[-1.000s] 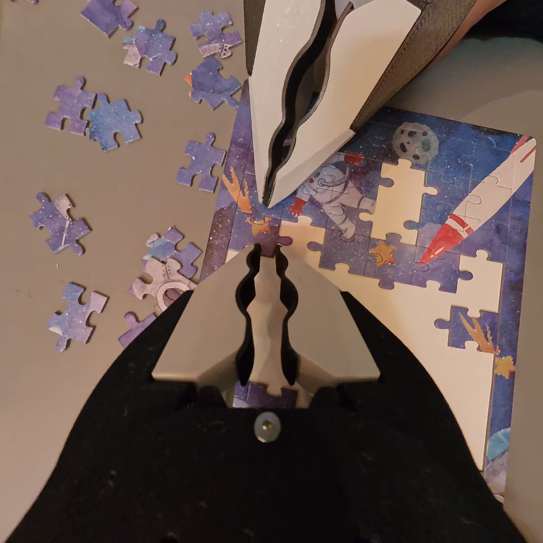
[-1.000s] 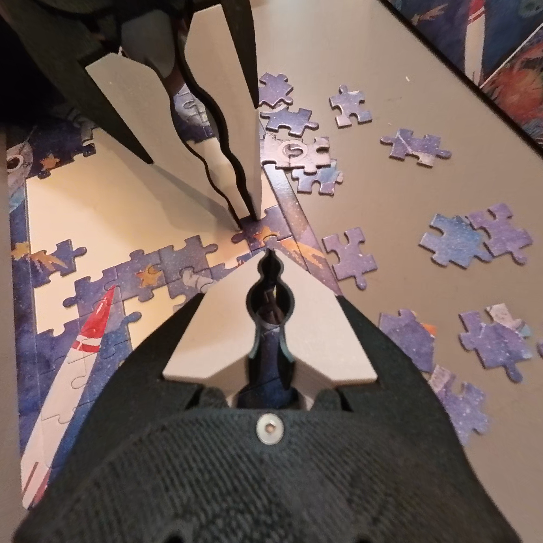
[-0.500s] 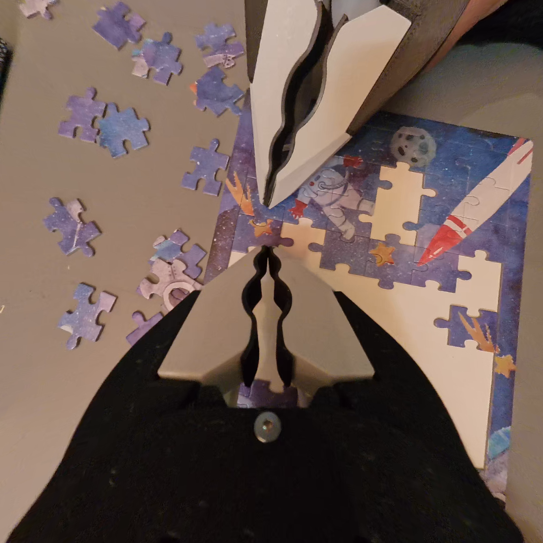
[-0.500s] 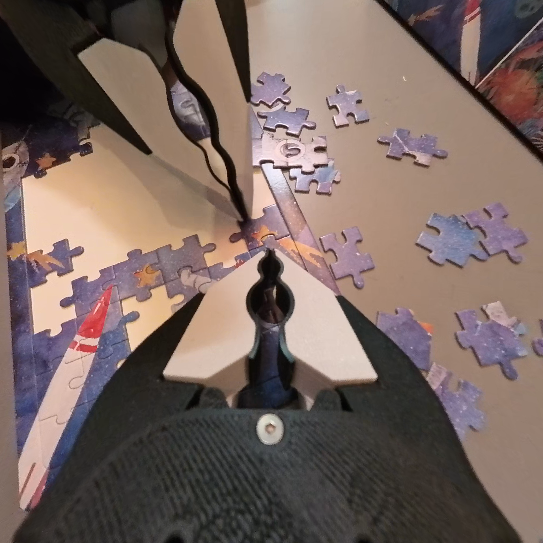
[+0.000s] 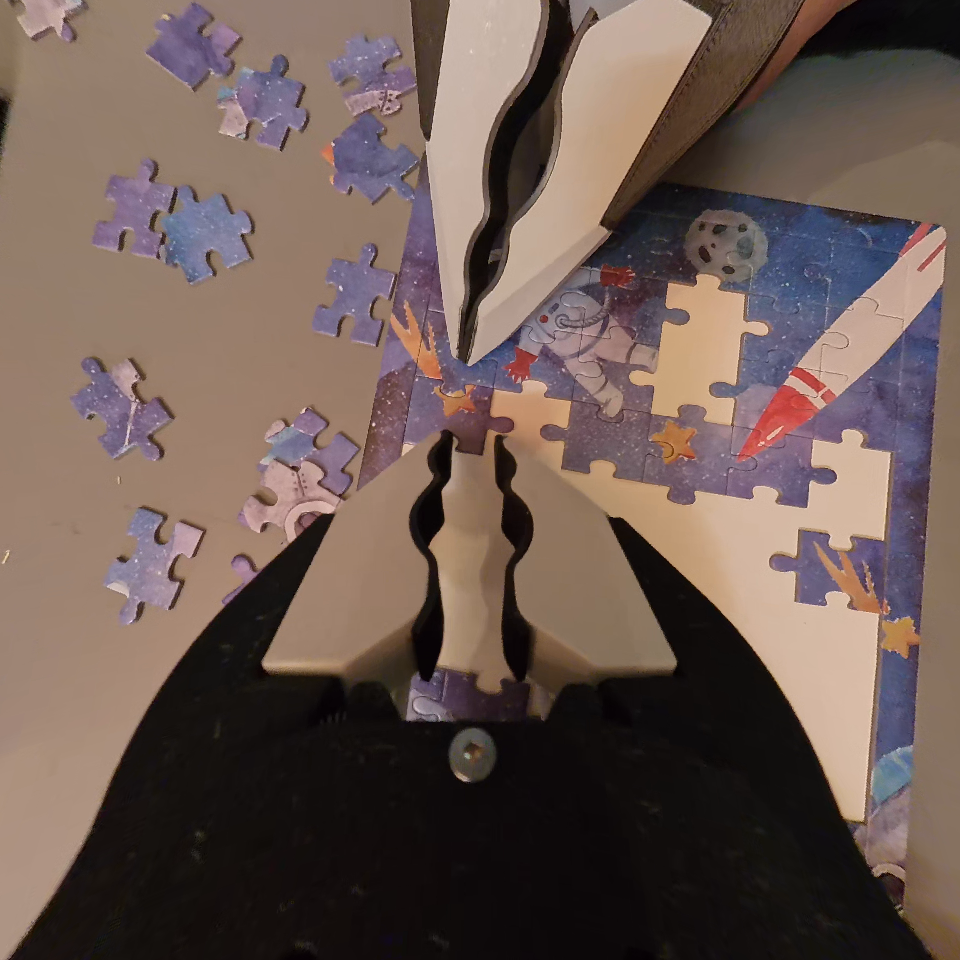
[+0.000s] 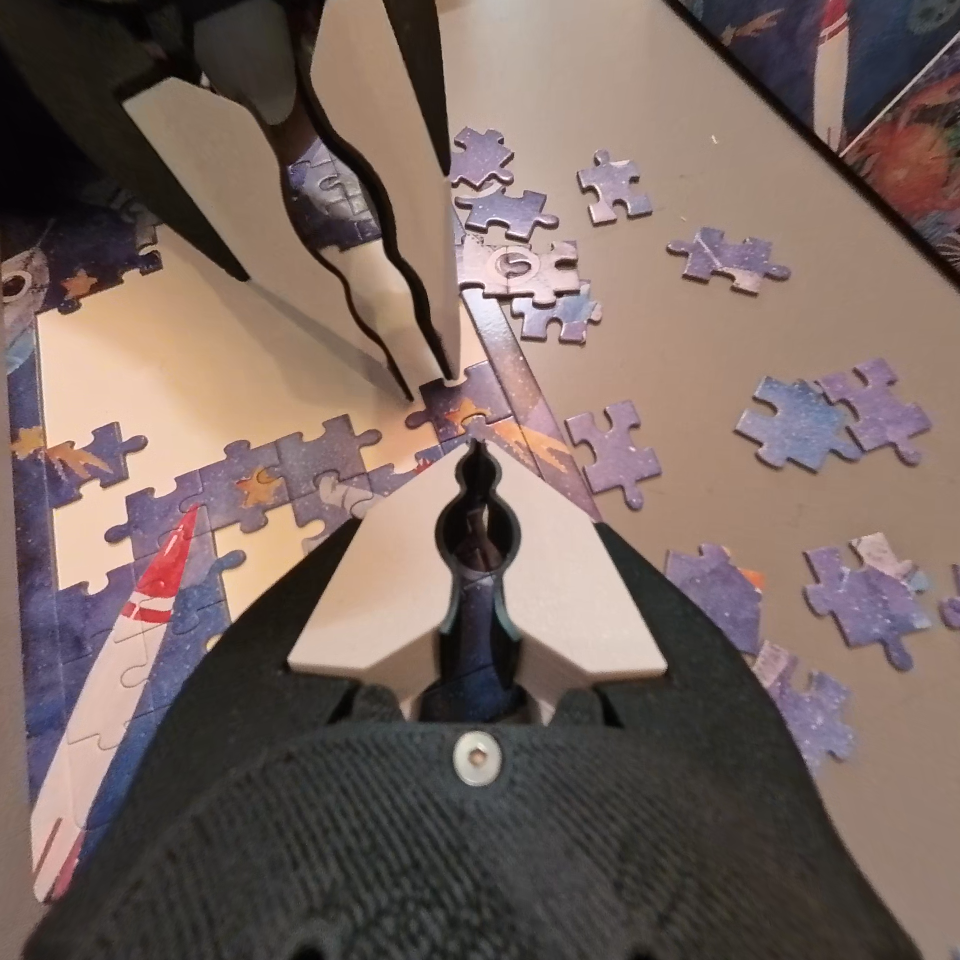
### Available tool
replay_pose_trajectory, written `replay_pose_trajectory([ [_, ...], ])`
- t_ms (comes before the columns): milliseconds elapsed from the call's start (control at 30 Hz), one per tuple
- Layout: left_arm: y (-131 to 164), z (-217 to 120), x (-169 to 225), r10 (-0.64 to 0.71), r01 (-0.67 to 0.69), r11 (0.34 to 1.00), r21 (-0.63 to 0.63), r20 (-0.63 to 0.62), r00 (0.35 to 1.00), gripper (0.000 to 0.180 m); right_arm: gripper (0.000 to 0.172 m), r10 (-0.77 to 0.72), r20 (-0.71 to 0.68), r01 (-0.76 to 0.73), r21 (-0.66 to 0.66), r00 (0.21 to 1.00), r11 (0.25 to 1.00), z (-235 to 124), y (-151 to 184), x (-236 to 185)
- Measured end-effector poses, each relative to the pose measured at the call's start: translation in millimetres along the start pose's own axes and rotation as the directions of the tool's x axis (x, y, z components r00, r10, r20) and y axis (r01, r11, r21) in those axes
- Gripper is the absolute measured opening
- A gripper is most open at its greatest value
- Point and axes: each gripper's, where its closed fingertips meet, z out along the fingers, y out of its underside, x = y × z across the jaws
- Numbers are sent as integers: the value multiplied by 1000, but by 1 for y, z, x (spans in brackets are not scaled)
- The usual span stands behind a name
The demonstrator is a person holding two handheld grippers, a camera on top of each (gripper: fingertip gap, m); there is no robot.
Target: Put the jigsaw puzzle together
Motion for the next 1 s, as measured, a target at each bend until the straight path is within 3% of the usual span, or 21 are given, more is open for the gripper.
replay_pose_trajectory([
  [600,-4,3,-5,95,-96,995,7,92,991,39,0,3,3,-3,3,1000,1000,0,0,0],
  [1000,-6,4,-8,123,-126,992,11,127,984,45,0,-2,-2,2,1,1000,1000,0,0,0],
])
